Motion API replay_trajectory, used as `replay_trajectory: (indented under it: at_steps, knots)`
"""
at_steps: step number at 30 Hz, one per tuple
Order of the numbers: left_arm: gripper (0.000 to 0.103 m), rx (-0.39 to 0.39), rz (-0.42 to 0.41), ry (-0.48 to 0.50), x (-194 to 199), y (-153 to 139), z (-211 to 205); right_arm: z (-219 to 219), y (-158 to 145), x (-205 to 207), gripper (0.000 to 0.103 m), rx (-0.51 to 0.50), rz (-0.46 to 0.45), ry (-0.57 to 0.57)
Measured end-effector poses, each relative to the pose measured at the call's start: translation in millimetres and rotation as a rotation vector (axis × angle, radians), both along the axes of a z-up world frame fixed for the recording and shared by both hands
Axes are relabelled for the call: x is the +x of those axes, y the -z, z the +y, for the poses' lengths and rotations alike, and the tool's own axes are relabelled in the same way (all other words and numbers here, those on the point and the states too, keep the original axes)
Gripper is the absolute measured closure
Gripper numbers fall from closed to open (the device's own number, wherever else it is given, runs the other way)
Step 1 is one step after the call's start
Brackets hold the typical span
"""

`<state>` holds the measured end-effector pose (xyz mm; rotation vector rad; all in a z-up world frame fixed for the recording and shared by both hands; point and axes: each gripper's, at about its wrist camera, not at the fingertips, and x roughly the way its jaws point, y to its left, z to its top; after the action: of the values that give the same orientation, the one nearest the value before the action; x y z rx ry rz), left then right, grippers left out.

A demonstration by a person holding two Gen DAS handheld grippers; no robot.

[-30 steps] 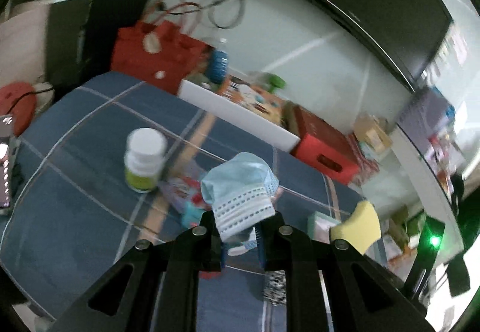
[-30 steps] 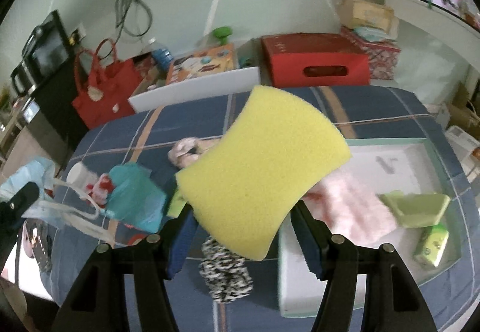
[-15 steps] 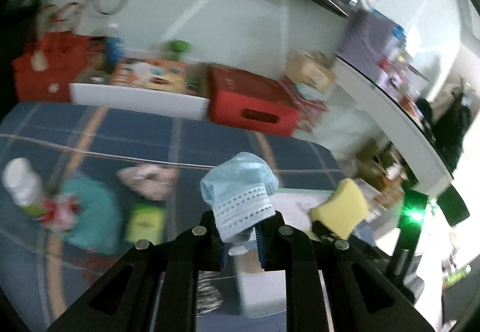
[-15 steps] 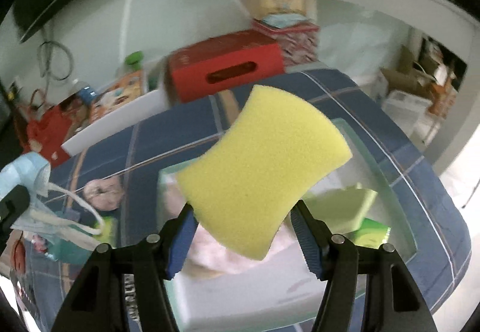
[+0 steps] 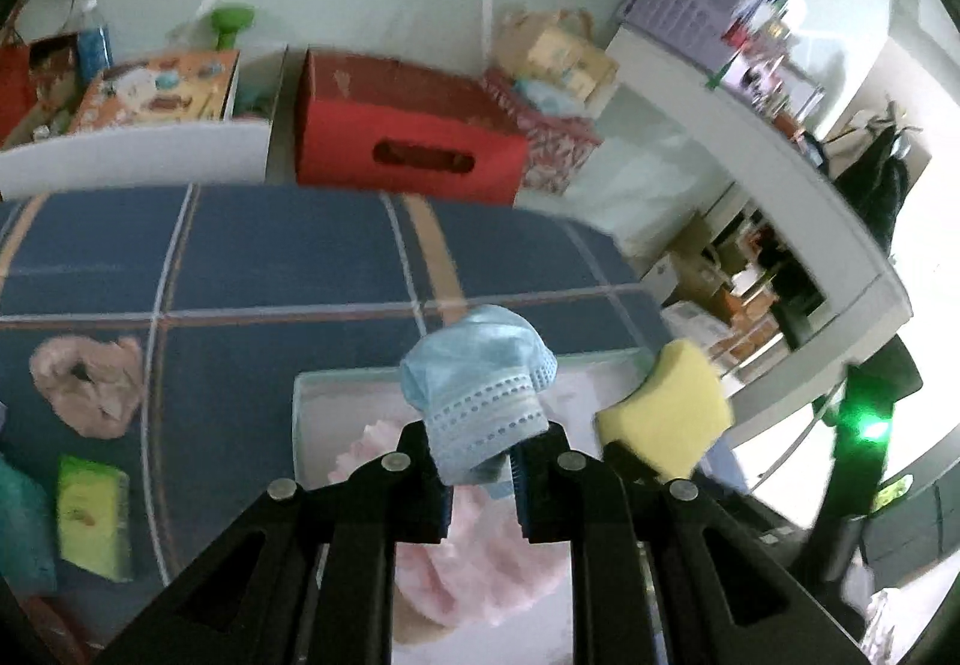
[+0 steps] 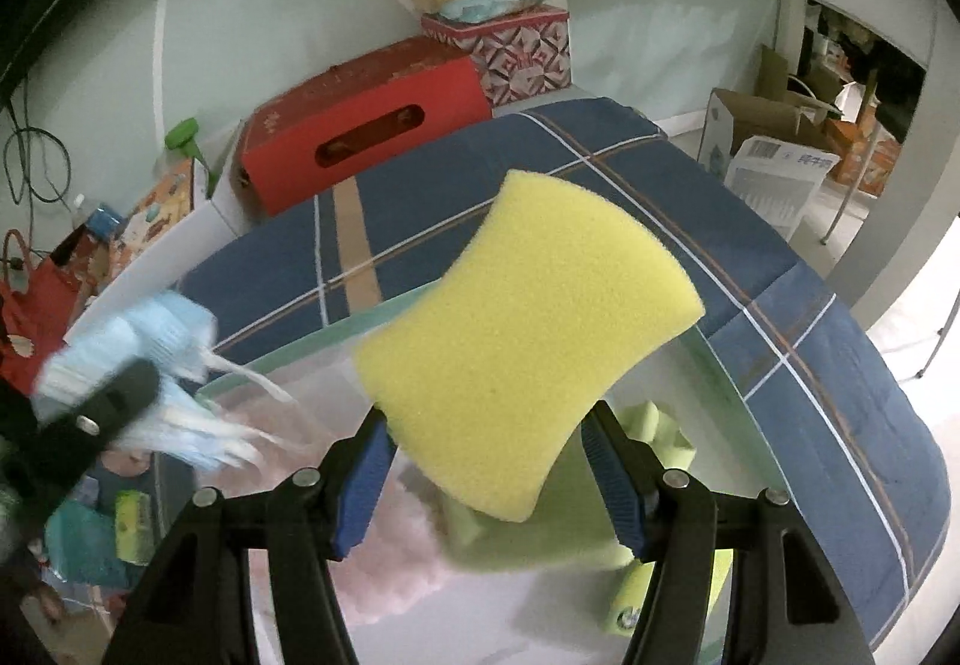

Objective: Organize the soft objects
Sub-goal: 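Carry the mask and sponge over the white tray with both tools, then open the left tool to drop the mask while the right releases the sponge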

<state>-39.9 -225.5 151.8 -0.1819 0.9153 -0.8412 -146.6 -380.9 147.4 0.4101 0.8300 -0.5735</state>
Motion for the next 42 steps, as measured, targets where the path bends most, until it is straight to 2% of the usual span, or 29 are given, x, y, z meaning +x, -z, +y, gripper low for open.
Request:
replay_trajectory:
  at_steps: [3, 5, 6, 8, 10, 16, 17, 18, 20, 22, 28, 34, 38, 42]
  knots:
    - [0.087, 0.039, 0.063, 0.008, 6.3, 21.6, -8.2, -5.3, 5.7, 3.2, 0.036, 0.002, 0.018, 0.010]
    - [0.083, 0.072, 0.084, 0.016, 6.6, 28.7, -10.7, -7.4, 7.3, 2.7, 0.036, 0.005, 0.018, 0.016]
    - [0.074, 0.089, 0.082, 0.009, 5.4, 28.9, -11.4, -8.0, 8.0, 2.2, 0.035, 0.009, 0.020, 0.020]
    - [0.045, 0.100, 0.076, 0.007, 2.9, 25.8, -10.7, -9.6, 7.2, 0.5, 0.032, 0.015, 0.020, 0.023]
    - [0.036, 0.110, 0.070, 0.009, -0.7, 20.8, -8.2, -9.5, 4.2, -2.8, 0.026, 0.006, 0.019, 0.034]
    - [0.017, 0.169, 0.031, -0.014, -11.7, 7.0, 3.9, -6.8, -6.3, -16.4, 0.024, -0.009, 0.025, 0.054]
    - [0.014, 0.172, 0.024, -0.019, -14.5, 4.8, 9.0, -5.4, -8.4, -19.8, 0.016, -0.014, 0.025, 0.058]
    - [0.013, 0.172, 0.020, -0.023, -15.7, 3.9, 11.7, -4.2, -10.2, -22.0, 0.007, -0.019, 0.023, 0.060]
    - [0.008, 0.175, 0.008, -0.036, -18.8, 1.4, 19.5, 0.7, -15.2, -25.8, 0.001, -0.037, 0.012, 0.058]
    - [0.005, 0.179, -0.007, -0.053, -22.7, -2.1, 30.5, 7.9, -19.8, -28.9, 0.001, -0.048, 0.000, 0.048]
    - [0.005, 0.193, -0.061, -0.134, -34.4, -12.3, 71.3, 36.9, -23.5, -31.7, 0.000, -0.064, -0.021, -0.007]
    - [0.004, 0.234, -0.116, -0.258, -44.1, -18.3, 123.0, 76.6, -26.4, -32.5, 0.000, -0.077, -0.048, -0.084]
    - [0.004, 0.267, -0.122, -0.347, -46.8, -17.8, 163.1, 104.6, -30.3, -30.6, 0.000, -0.050, -0.068, -0.147]
    - [0.004, 0.267, -0.099, -0.448, -46.0, -15.4, 208.9, 141.8, -33.8, -22.9, 0.000, -0.059, -0.072, -0.230]
